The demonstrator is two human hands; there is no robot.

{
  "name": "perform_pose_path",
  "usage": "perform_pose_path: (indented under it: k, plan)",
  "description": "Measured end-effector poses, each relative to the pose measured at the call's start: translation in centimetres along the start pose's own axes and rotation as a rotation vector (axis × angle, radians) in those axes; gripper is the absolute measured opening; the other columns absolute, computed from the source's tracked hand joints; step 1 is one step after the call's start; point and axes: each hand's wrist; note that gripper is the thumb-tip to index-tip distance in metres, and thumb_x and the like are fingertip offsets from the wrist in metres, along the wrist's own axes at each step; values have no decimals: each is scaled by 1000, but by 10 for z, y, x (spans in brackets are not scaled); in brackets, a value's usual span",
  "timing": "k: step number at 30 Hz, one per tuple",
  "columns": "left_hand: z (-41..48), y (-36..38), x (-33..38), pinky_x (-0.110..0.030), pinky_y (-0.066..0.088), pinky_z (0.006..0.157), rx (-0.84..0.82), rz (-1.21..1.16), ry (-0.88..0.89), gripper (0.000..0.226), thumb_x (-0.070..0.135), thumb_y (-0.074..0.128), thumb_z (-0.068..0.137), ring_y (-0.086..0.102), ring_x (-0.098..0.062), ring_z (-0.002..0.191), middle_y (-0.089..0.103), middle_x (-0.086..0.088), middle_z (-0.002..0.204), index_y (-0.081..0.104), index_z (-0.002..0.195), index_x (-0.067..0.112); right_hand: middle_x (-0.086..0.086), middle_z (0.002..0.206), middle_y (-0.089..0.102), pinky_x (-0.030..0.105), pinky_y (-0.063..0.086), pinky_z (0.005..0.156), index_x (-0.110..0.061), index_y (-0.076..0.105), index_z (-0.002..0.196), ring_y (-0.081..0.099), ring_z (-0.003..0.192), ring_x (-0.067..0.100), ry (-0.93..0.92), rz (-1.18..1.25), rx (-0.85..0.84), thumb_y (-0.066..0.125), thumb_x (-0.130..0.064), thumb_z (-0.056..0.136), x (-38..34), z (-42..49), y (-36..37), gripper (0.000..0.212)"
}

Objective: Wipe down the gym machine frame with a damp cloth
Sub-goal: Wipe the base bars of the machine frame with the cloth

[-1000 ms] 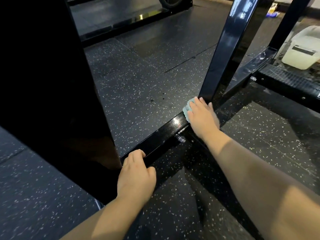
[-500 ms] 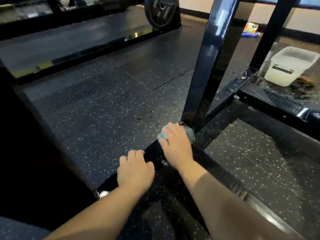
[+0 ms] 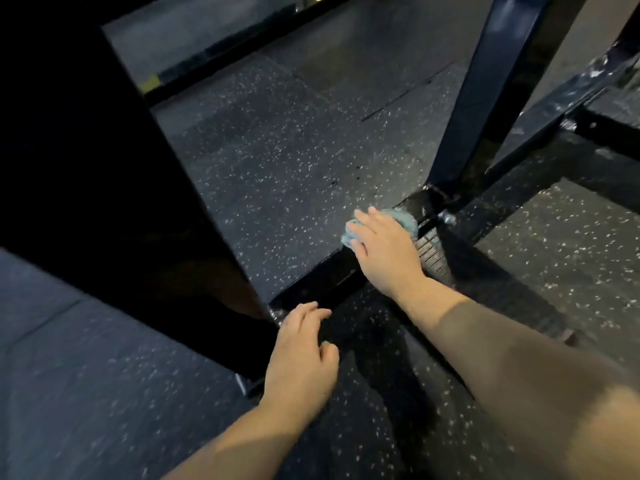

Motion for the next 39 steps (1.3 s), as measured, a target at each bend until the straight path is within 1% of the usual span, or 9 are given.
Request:
perform_pose_path:
  k: [8,12,15,18,23,27,33,36,39]
  plan:
    - [-46,-46,-48,-9,39,67,106,8,-15,33,16,46,94,51,1,76,46,29,114,47,110,44,7,108,72,31,46,92,-11,72,107,66,106,25,-34,302,69,55,-17,90,-99,-40,31,25]
    - [-57,-72,-43,-5,41,69,192,64,133,41,12,51,91,48,13,93,45,35,111,43,102,50,7,96,69,39,46,85,-18,64,113,63,94,31,176,572,-193,35,-33,101,-134,-40,21,35]
    - [-63,-91,-32,2,35,74,250,130,213,36,13,52,90,42,25,94,45,33,113,46,106,45,11,128,56,33,40,99,-11,49,136,52,119,28,379,892,-354,39,-21,102,-150,-35,3,37]
    - [-68,-111,-19,-9,44,74,313,263,325,29,22,46,87,46,17,100,49,27,118,58,109,35,7,131,52,19,40,79,-7,45,139,53,107,13,596,1342,-392,36,-28,104,-162,-39,-30,41]
    - [-69,-144,5,-34,36,96,500,556,661,36,20,48,72,48,-22,116,60,4,118,64,103,24,-11,126,61,32,40,106,-32,65,114,54,119,8,254,1705,-134,44,-32,100,-190,-2,-115,25]
    - [-64,-183,26,-33,27,100,710,644,778,35,23,49,73,46,-23,119,55,6,122,58,106,31,-15,126,62,29,38,107,-34,60,125,55,118,1,137,1847,-133,44,-40,100,-199,10,-133,31]
    - [-65,-214,36,-33,25,102,756,872,815,35,24,49,70,47,-21,117,66,1,117,72,96,27,2,119,67,34,44,104,-21,71,110,62,109,17,486,1706,-302,50,-42,96,-194,-3,-116,33]
    - [-62,-219,35,-35,22,107,793,950,811,39,23,50,68,44,-24,123,60,1,125,73,99,23,7,92,74,29,54,85,-10,74,90,70,90,19,239,1694,-200,49,-37,97,-206,18,-184,37]
    - [-59,-219,32,-38,19,111,832,973,816,43,23,48,70,39,-25,129,48,2,132,63,111,24,-1,103,70,31,47,93,-18,68,100,63,102,13,-19,1651,39,41,-36,100,-217,28,-216,32]
Point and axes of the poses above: each hand's wrist, its own z-axis towards the middle knuckle, its own y-axis out of the palm, x = y × z
